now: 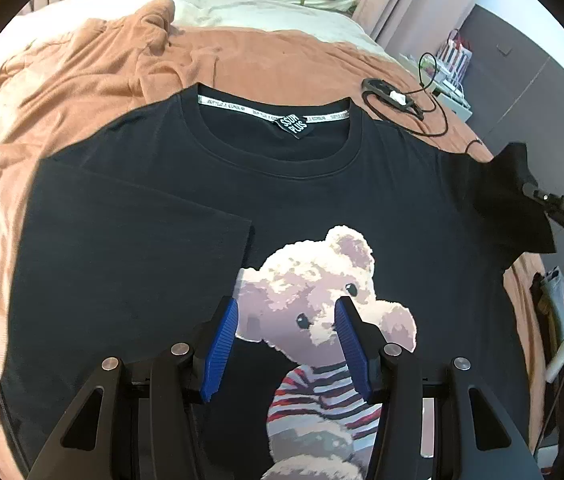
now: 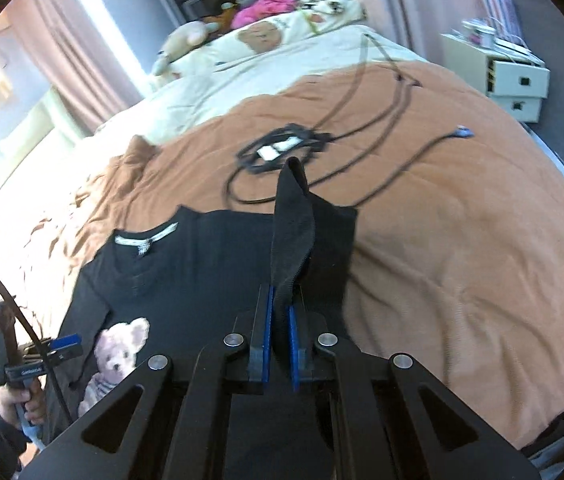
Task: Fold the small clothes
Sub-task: 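Fold the held side over the body with the right gripper and release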
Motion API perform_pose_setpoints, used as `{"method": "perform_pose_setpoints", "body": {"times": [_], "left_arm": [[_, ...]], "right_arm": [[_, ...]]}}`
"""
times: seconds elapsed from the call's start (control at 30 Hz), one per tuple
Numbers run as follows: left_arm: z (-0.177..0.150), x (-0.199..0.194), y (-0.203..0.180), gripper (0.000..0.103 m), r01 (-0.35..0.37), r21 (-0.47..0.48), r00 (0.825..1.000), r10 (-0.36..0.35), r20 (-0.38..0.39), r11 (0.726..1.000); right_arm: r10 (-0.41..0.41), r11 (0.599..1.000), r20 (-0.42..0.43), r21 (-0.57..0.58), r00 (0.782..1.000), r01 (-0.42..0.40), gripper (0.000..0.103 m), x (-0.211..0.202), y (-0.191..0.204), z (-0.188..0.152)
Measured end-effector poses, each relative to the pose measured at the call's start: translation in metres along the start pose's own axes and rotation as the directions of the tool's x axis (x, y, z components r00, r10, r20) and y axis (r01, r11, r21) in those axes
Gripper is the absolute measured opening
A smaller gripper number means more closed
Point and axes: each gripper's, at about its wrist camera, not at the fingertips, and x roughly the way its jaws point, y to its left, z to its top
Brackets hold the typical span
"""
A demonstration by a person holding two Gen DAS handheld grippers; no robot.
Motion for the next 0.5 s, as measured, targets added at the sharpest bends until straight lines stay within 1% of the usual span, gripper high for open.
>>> {"method": "perform_pose_setpoints", "body": {"times": [0.17, 0.33, 0.5], "left_arm": [[0.001, -0.004, 0.004, 0.053, -0.004, -0.009, 1.000, 0.004, 0.005, 1.000], [0.003, -0.004, 0.006, 0.053, -0.003, -0.021, 1.000, 0.003, 0.006, 1.000], [0.006, -0.001, 0.001, 0.053, -0.005, -0.011, 1.000, 0.005, 0.008, 1.000]], "right_arm": [[0.052, 0.998, -0.013, -0.034, 0.999, -0.052, 0.004, -0.001, 0.012, -0.008], [0.109, 0.992, -0.047, -0.063, 0.993, -0.112, 0.004, 0.004, 0.026, -0.018], [0.138, 0.984, -0.088, -0.104, 0.987, -0.147, 0.004, 0.012, 0.041, -0.028]]}}
